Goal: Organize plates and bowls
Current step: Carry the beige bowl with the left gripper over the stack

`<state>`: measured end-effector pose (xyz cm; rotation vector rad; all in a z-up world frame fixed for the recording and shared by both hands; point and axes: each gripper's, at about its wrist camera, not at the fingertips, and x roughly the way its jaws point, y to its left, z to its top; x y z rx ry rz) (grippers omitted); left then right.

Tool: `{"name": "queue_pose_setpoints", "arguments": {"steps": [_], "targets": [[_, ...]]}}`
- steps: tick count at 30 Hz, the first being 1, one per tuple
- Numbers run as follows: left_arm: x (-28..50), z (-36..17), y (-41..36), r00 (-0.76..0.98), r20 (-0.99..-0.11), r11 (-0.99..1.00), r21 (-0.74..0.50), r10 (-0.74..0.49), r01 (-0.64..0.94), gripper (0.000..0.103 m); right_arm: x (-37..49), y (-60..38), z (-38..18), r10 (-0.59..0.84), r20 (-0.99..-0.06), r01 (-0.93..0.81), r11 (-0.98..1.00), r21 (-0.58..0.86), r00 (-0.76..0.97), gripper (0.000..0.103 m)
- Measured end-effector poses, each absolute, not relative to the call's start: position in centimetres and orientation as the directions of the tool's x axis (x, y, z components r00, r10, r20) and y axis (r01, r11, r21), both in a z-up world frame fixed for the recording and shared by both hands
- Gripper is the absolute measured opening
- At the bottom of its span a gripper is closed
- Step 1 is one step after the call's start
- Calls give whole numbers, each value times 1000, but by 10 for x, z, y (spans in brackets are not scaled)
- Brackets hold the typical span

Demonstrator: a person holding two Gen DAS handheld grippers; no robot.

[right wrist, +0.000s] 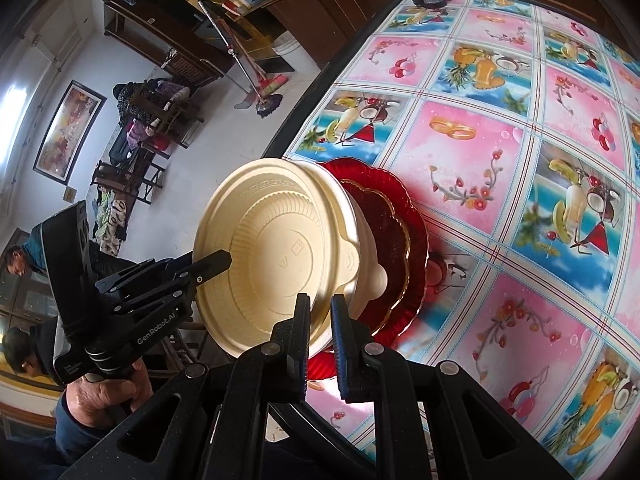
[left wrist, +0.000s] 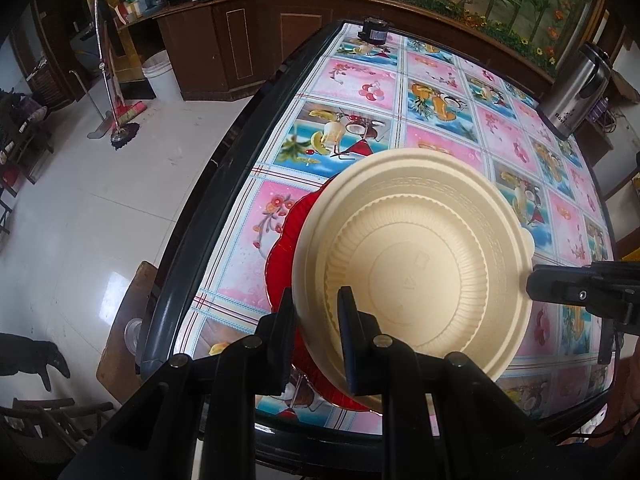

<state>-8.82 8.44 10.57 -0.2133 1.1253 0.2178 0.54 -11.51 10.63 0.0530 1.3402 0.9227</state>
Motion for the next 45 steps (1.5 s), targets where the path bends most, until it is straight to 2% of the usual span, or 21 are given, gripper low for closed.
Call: {"name": "queue_pose_setpoints", "arguments": {"steps": [45], "targets": [[-79, 107, 72, 440, -888, 964, 12, 132, -265, 20, 3, -115, 113, 597, -801, -560, 650, 514, -43, 14]]}}
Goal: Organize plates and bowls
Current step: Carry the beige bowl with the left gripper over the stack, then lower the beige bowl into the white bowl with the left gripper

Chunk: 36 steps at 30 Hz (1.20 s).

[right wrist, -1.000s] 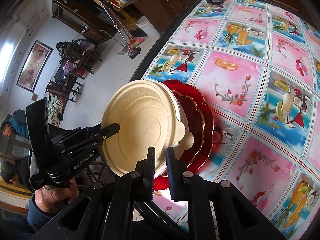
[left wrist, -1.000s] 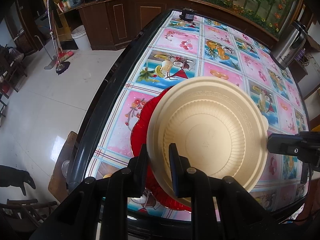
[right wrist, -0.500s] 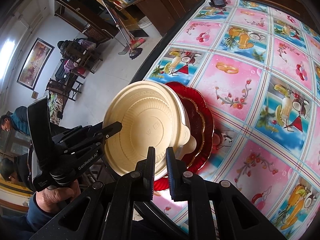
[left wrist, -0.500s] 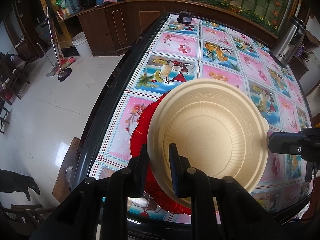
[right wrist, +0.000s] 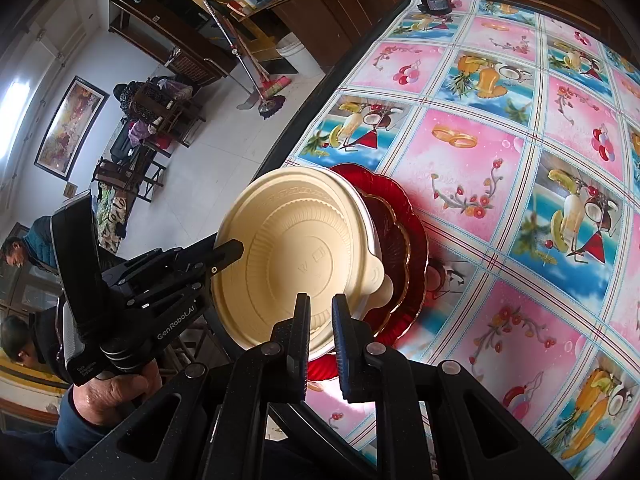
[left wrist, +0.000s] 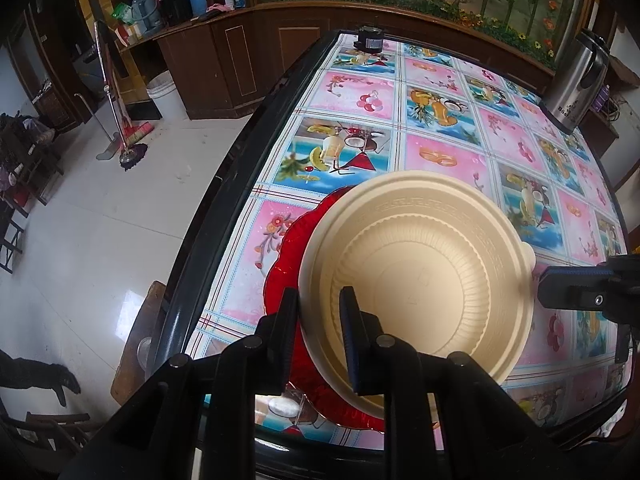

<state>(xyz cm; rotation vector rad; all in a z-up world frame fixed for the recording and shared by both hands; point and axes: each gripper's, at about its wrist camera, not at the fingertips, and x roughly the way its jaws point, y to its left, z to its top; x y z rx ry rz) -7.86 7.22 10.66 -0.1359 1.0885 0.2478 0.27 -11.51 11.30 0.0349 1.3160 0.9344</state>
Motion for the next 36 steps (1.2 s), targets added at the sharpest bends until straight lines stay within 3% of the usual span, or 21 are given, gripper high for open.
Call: {"name": "queue_pose_setpoints", "arguments": {"steps": [4, 10, 19, 26, 34, 36], "targets": [[-79, 107, 72, 441, -889, 964, 5, 126, -266, 22, 2, -116, 113, 598, -800, -559, 649, 516, -46, 14], [-81, 123, 77, 482, -872, 963, -52, 86, -265, 49, 5, -128, 124, 623, -782, -551, 645, 529, -21, 14], [-94, 151, 115, 553, -833, 933, -185, 17, -309, 49, 30, -168, 120, 627, -777, -436, 716, 546, 56, 14], [-104, 94, 169, 435, -897, 858, -286, -82, -426, 49, 33, -172, 87, 585, -811, -405, 744, 531, 13, 14], [-97, 58, 158, 378, -920, 882, -262, -106, -392, 48, 33, -167, 64, 544, -839, -412, 766, 493, 7, 14], [-96, 56, 159, 376, -920, 886, -259, -106, -385, 44, 32, -166, 61, 542, -840, -415, 765, 492, 3, 14]]}}
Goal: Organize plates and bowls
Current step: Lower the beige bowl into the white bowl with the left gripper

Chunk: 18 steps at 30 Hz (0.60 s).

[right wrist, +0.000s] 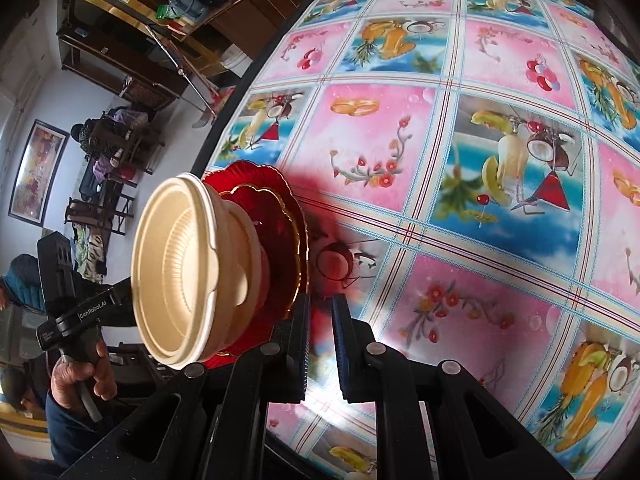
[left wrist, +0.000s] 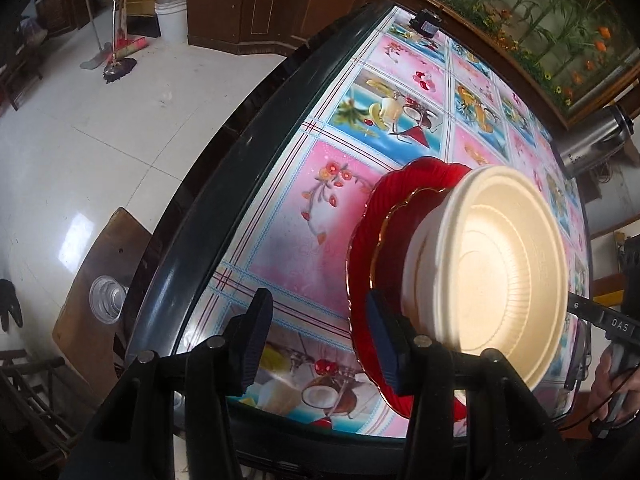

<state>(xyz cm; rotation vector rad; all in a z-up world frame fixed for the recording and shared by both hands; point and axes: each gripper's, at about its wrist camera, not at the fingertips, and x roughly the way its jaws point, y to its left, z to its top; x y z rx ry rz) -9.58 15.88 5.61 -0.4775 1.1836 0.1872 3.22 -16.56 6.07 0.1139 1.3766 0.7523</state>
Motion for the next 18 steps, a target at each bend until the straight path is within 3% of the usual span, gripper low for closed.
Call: {"name": "queue_pose_setpoints", "arguments": {"steps": [5, 18], "targets": [[-89, 47, 160, 371, -915, 890, -293, -156, -349, 29, 33, -160, 54, 544, -839, -415, 762, 497, -7, 14], [-74, 35, 165, 373, -899, 896, -346, -231, -278, 24, 37, -142, 40, 543, -839, -411, 757, 508, -38, 14]]}}
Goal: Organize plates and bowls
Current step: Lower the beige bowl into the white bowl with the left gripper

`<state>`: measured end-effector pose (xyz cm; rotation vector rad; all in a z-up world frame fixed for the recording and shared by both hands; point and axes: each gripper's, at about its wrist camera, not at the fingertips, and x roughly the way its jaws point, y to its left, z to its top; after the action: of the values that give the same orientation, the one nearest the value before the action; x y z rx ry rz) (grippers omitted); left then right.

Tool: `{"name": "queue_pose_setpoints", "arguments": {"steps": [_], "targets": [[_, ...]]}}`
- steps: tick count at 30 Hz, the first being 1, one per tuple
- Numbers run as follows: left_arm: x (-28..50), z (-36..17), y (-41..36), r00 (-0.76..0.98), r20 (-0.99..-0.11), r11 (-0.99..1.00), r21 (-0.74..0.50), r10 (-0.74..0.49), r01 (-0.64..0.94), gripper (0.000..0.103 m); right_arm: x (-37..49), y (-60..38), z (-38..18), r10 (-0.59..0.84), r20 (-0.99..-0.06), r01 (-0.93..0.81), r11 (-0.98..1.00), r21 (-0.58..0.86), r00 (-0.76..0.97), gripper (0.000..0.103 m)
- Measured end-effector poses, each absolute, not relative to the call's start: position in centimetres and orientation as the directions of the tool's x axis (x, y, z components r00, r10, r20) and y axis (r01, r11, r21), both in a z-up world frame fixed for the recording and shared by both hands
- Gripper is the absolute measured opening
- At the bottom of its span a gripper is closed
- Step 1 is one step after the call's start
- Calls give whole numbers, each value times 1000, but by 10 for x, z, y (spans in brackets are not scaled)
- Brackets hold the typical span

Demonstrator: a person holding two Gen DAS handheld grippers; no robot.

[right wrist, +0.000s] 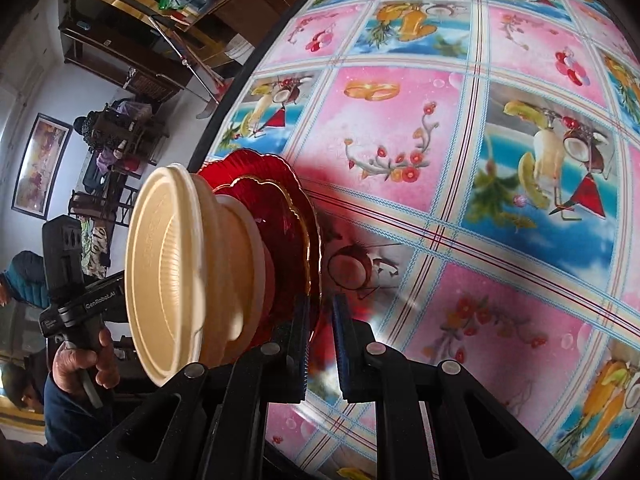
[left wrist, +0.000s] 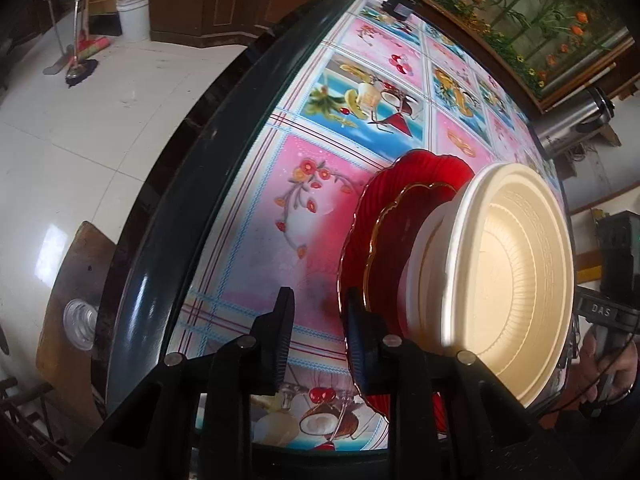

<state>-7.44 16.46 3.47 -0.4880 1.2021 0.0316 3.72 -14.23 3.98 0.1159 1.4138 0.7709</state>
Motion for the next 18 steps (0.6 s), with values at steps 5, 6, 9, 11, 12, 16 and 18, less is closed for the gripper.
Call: {"name": "queue_pose_setpoints", "arguments": {"steps": [5, 6, 9, 11, 12, 16, 18], "targets": [[-69, 30, 161, 375, -890, 900, -363, -258, -242, 15, 39, -138, 32, 549, -834, -388, 757, 525, -58, 10], [-69, 29, 160, 375, -888, 900, -367, -265, -235, 9, 39, -138, 33, 552, -833, -388, 757, 525, -51, 8], [-66, 30, 154, 376, -890, 912, -353, -259, -209, 6, 39, -136, 33, 549, -835, -388, 761, 519, -40, 8], [-65, 31, 154, 374, -890, 914, -353, -262, -199, 6, 38, -136, 32, 552, -833, -380, 762, 523, -39, 8], [-65, 31, 154, 373, -890, 915, -352, -262, -197, 6, 38, -137, 32, 555, -831, -375, 763, 527, -39, 8], [-61, 33, 145, 360, -898, 926, -333, -254, -177, 6, 37, -142, 33, 555, -832, -365, 768, 526, -33, 8], [-60, 33, 139, 353, -901, 931, -326, -253, -166, 6, 38, -147, 34, 553, -833, -352, 775, 524, -21, 8]]}}
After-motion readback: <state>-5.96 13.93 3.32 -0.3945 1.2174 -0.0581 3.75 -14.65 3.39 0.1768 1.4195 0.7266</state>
